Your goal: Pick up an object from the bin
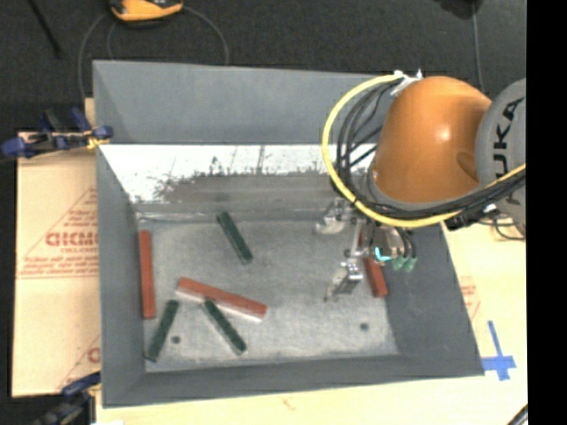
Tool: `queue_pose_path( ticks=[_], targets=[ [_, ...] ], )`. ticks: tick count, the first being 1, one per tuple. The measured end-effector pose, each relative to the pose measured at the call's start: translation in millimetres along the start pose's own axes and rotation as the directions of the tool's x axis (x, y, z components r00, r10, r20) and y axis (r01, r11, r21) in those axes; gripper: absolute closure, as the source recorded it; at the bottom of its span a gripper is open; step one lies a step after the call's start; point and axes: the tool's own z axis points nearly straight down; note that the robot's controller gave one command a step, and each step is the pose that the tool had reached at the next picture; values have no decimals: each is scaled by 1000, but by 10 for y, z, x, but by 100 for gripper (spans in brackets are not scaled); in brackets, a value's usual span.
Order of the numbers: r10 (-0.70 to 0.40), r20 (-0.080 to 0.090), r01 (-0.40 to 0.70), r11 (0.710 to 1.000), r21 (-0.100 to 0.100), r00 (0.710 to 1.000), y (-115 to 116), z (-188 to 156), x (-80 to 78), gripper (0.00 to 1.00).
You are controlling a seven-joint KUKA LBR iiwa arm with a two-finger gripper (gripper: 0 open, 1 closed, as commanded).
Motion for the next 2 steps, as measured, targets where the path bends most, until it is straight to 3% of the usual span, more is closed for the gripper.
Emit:
queue_pose_path(
  ticks=[1, 2],
  targets=[
    [0, 8, 0, 1000, 0, 1000, 0, -44, -14, 0],
    [-52, 15, 52, 999, 3, 999, 202, 133, 105, 0]
  ],
)
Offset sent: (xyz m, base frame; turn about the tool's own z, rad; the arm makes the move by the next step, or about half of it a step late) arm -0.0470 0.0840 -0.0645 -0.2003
